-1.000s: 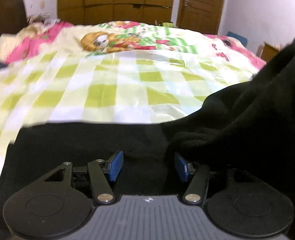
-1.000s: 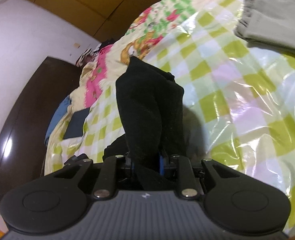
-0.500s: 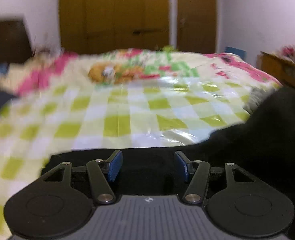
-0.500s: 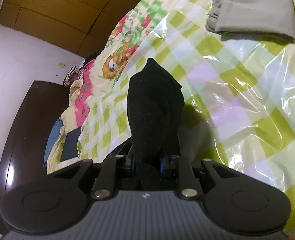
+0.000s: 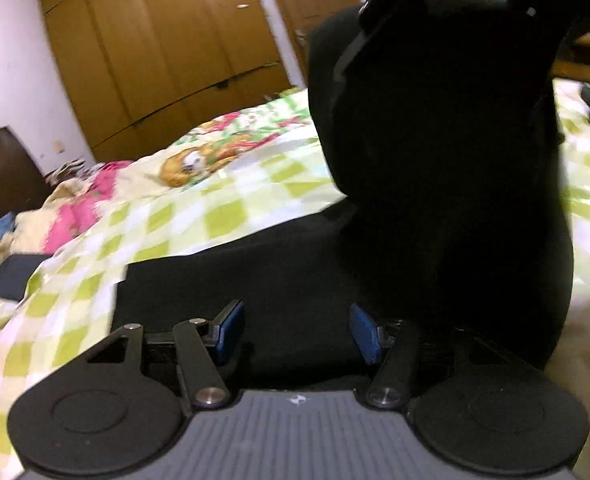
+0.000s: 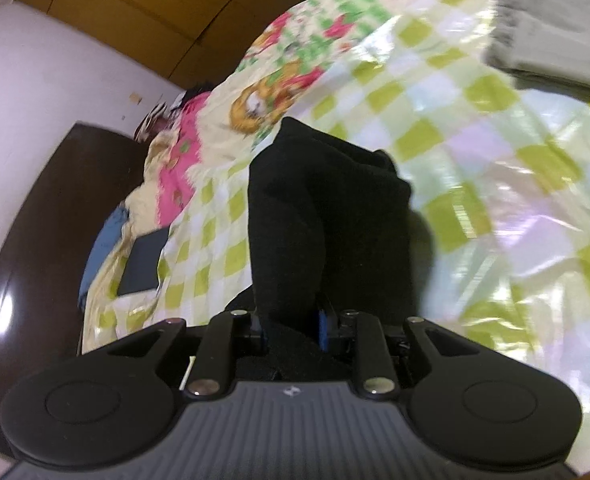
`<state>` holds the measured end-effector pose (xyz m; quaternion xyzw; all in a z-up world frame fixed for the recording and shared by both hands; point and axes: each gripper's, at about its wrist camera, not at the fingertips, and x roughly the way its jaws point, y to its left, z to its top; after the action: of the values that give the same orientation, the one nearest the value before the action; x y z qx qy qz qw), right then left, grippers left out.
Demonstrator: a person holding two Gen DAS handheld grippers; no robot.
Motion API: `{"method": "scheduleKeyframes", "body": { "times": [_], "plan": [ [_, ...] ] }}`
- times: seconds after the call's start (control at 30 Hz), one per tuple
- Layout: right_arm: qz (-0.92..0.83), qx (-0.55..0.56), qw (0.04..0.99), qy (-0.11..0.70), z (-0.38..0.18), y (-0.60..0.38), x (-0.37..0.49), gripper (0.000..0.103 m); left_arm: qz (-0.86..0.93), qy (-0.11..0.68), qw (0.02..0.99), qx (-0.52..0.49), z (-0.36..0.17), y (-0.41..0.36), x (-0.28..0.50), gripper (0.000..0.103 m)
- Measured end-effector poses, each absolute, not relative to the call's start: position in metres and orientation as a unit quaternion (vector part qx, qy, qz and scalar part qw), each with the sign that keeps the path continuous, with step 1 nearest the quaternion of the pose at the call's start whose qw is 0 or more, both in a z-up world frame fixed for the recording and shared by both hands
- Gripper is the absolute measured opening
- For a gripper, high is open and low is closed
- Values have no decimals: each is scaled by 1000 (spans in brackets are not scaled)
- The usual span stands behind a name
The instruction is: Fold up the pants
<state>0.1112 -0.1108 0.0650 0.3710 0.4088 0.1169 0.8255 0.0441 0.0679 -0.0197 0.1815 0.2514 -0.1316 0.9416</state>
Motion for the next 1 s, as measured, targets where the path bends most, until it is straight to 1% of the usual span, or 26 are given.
{"method": "scheduleKeyframes", "body": {
  "times": [0.2, 0.37, 0.43, 0.53, 0.73, 0.8, 0.83, 0.87, 0.93, 1.0],
  "plan": [
    [130, 363, 812, 439, 48, -51, 142, 23, -110, 260, 951, 126, -15, 110, 41, 71],
    [145, 336, 806, 466, 33, 3, 154, 23, -92, 269, 949, 133, -23, 124, 34, 71],
    [143, 330, 803, 476, 28, 18, 157, 27, -92, 276, 950, 117, -27, 130, 32, 71],
    [140, 341, 796, 481, 19, 28, 165, 27, -93, 289, 949, 83, -29, 142, 39, 71],
    [149, 339, 792, 485, 19, 44, 168, 27, -84, 281, 951, 99, -34, 141, 31, 72],
    [146, 362, 776, 495, 19, 46, 169, 31, -90, 287, 949, 94, -36, 142, 33, 72],
    [146, 384, 763, 499, 17, 45, 169, 38, -92, 288, 949, 91, -36, 142, 33, 72],
    [151, 404, 752, 498, 15, 45, 170, 41, -94, 288, 949, 89, -36, 144, 29, 72],
    [178, 444, 723, 498, 12, 51, 177, 40, -95, 286, 950, 86, -36, 151, 34, 73],
    [193, 417, 740, 492, 22, 68, 183, 40, -93, 281, 951, 87, -36, 153, 32, 73]
  ]
}}
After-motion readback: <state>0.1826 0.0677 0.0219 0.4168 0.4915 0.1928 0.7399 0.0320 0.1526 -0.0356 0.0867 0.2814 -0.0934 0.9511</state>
